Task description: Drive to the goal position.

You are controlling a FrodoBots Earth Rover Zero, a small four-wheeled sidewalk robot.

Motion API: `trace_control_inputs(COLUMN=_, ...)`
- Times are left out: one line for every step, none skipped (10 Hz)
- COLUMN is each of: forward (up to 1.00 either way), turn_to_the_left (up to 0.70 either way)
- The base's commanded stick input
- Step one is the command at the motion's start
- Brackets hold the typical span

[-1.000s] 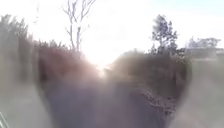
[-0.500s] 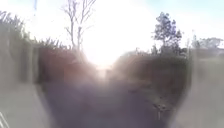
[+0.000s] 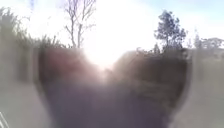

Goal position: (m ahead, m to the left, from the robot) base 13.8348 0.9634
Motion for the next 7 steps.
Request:
trace_control_inputs(forward=0.85, turn_to_the_left=0.0)
trace_control_inputs(forward=0.85, turn_to_the_left=0.0)
trace_control_inputs(forward=0.85, turn_to_the_left=0.0)
trace_control_inputs(forward=0.85, turn_to_the_left=0.0)
trace_control_inputs(forward=0.85, turn_to_the_left=0.0)
trace_control_inputs(forward=0.85, turn_to_the_left=0.0)
trace_control_inputs(forward=0.85, turn_to_the_left=0.0)
